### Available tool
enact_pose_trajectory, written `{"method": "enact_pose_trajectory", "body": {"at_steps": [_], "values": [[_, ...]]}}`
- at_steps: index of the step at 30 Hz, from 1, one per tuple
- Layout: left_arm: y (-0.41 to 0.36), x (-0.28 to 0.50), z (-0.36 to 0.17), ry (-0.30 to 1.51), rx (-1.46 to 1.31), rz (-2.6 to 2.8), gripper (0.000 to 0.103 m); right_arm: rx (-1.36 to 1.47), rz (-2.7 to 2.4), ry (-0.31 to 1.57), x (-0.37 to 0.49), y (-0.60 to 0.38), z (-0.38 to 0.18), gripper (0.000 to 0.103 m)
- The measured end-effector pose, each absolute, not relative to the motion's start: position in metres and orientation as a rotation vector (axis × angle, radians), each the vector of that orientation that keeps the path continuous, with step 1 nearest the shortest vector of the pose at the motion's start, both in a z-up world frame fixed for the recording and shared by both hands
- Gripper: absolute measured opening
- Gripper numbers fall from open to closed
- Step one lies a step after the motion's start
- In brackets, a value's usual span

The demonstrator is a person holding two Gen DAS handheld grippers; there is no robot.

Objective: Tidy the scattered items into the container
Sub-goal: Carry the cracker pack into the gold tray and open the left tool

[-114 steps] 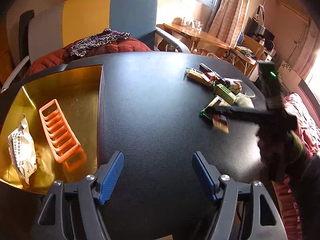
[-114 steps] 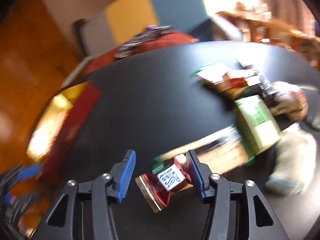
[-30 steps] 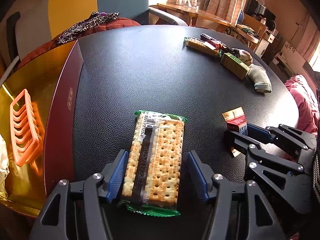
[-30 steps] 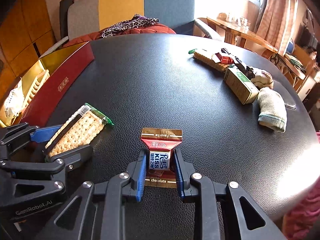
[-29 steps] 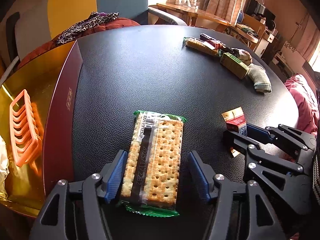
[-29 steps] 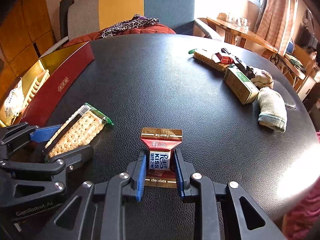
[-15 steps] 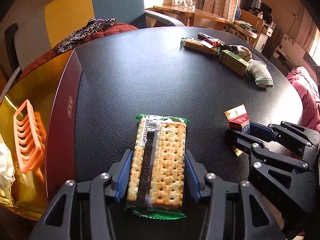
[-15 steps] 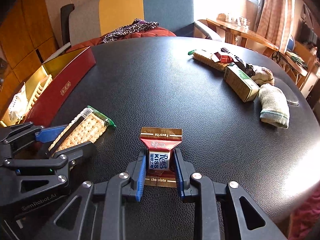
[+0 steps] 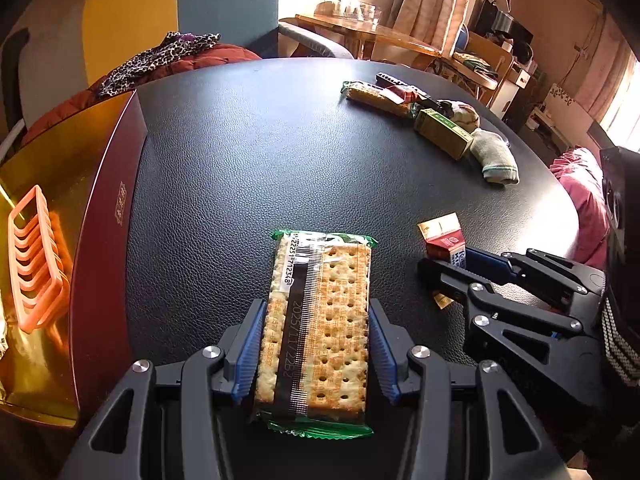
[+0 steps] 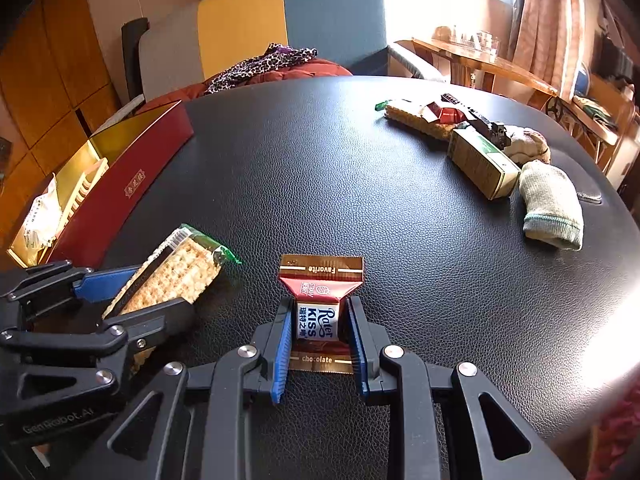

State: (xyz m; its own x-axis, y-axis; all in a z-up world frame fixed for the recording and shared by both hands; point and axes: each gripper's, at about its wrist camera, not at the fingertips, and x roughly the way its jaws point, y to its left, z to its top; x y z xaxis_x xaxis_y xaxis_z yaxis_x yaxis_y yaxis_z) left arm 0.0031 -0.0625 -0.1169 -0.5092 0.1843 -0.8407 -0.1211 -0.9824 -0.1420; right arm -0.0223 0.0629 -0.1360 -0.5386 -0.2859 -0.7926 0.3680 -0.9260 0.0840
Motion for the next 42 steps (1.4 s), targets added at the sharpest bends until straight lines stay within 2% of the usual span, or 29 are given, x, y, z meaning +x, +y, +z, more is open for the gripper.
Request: {"method": "enact_pose_trajectory", "body": {"at_steps": [15,24,32,40,42], "values": [[-0.082,0.023,-0.082,-0.194,-1.344,2.651,0.05,1.237,-2.487,0.166,-0.021,0.06,-0.136,0.026],[-0.17,0.026,-0.025,-0.274,-1.238,2.932,0.05,1.244,-2.493,0.176,-0.02,0.058,-0.136,0.026],[-0.257,0.01,-0.051,-0.3,-1.448,3.06,0.05,1.252,-2.495,0.189,-0.02,0.057,-0.136,0.026],[-0.282,0.003,-0.067,-0.224,-1.518,3.094,0.05,1.267,-2.498,0.212,-0.02,0.053,-0.135,0.026],[-0.283,0.001,-0.068,-0.229,-1.521,3.087,0.054,1.268,-2.499,0.218,-0.019,0.052,-0.135,0.026]]}}
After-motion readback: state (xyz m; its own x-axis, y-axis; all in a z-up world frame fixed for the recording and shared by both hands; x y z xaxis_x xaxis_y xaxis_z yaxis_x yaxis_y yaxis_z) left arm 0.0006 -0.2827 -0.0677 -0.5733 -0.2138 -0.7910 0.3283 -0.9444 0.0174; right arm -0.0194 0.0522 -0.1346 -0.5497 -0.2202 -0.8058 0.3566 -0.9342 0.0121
